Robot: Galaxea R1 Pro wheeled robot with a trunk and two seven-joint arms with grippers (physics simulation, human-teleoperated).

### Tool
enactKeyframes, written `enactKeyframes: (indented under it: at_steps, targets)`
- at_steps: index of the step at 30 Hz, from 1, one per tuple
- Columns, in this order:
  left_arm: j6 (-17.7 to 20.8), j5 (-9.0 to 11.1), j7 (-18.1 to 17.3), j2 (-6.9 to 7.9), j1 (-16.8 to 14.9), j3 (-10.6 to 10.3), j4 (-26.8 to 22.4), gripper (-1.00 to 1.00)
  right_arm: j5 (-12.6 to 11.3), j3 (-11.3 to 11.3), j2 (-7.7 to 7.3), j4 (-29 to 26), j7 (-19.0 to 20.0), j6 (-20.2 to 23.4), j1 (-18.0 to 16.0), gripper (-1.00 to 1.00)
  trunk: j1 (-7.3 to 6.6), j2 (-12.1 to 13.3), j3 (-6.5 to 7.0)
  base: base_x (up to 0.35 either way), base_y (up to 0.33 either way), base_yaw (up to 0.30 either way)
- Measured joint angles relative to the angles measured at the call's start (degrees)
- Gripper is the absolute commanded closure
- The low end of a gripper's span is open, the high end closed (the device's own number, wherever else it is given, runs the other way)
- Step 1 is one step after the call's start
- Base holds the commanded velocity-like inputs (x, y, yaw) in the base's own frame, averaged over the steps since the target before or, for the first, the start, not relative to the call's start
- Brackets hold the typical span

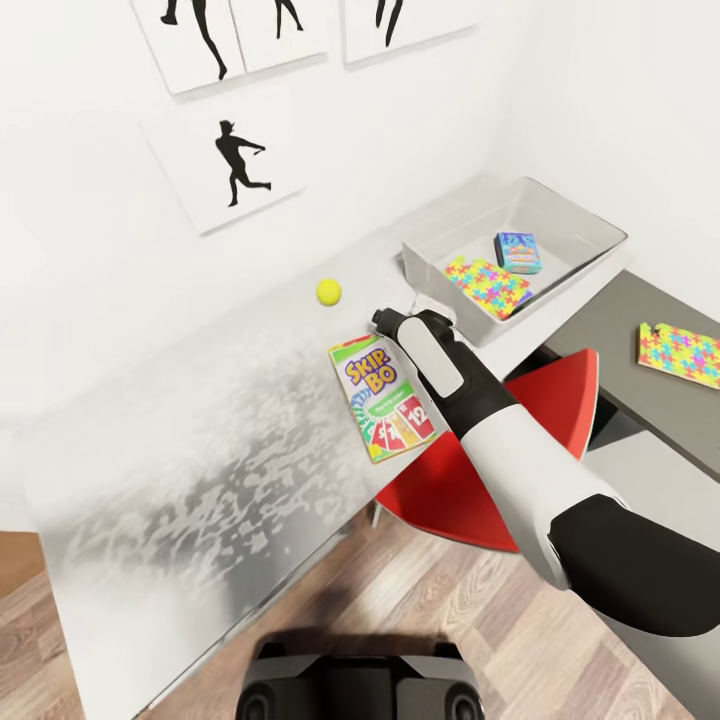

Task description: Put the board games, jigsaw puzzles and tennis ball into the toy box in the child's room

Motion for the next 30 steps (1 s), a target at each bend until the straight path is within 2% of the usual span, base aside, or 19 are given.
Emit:
enactKeyframes:
  at_steps: [30]
  targets:
    - [0.04,0.0,0.0,0.04,0.0,0.06,0.0,-1.0,-0.09,0.08,0.0,0.03,0.53,-0.11,-1.5,-1.0,-0.01,0.0,-2.73,-0.014,0.009,0.0]
